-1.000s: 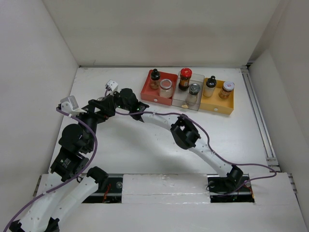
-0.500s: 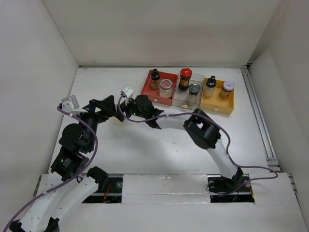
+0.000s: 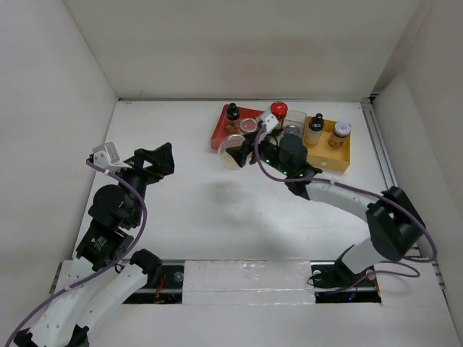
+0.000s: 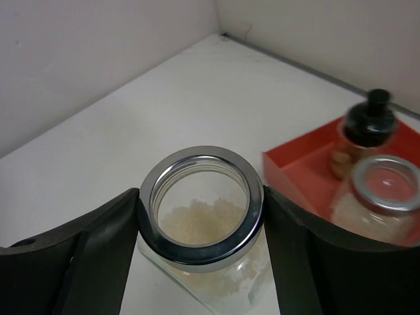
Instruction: Organize the condiment bottles
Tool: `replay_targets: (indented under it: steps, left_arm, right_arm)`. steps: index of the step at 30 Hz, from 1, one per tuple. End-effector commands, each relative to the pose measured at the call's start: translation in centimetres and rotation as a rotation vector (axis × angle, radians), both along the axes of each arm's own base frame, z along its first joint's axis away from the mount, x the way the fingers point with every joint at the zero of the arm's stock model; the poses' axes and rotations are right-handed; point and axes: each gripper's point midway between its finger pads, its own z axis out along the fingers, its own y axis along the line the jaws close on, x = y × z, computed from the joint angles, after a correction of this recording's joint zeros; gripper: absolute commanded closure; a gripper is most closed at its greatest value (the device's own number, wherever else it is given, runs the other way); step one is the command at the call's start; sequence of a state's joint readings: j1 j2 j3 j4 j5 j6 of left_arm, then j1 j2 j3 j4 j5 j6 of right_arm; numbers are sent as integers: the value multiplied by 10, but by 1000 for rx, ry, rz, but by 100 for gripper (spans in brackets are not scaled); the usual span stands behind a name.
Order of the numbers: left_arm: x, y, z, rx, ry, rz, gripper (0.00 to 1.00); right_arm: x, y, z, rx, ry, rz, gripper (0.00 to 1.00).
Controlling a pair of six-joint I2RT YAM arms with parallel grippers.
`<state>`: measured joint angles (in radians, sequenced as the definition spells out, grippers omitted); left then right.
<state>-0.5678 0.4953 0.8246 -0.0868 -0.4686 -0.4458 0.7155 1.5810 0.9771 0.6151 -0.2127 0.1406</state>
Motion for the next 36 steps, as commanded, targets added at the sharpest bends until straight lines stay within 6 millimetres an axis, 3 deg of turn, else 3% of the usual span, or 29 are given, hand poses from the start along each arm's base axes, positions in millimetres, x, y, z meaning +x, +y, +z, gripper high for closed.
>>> replay_targets:
  steps: [1, 5, 9, 10, 12, 16, 24, 26, 30, 31, 34, 36]
  left_arm:
    - [-1, -1, 14, -12, -46, -10, 0]
    - [1, -4, 12, -6, -39, -19, 0]
    - [1, -4, 12, -15, -38, -20, 0]
    - [1, -4, 12, -15, -38, -20, 0]
    - [1, -4, 12, -15, -38, -20, 0]
    - [1, -6, 12, -14, -39, -29, 0]
    - [5, -9, 8, -5, -23, -29, 0]
    - [5, -9, 8, -5, -23, -29, 0]
    - [7, -12, 6, 2, -14, -40, 0]
    - [7, -12, 6, 2, -14, -40, 0]
    - [9, -13, 4, 7, -7, -40, 0]
    - [9, -13, 4, 7, -7, -40, 0]
  right_arm:
    - [4, -49, 54, 106, -95, -119, 42]
    - [24, -134, 55, 67, -93, -358, 42]
    - [30, -195, 58, 44, -82, -528, 42]
    - [28, -207, 66, 53, -92, -562, 42]
    - [33, -235, 55, 16, -65, -654, 42]
    - [42, -277, 60, 24, -72, -814, 42]
    - [86, -347, 24, -8, -11, -999, 43]
    - [94, -362, 25, 15, -29, -1015, 43]
    - [109, -377, 14, 17, -13, -1029, 43]
    - [112, -375, 5, 7, 5, -1019, 43]
    - [116, -374, 11, 23, -24, -1009, 43]
    - [120, -376, 0, 13, -6, -1020, 42]
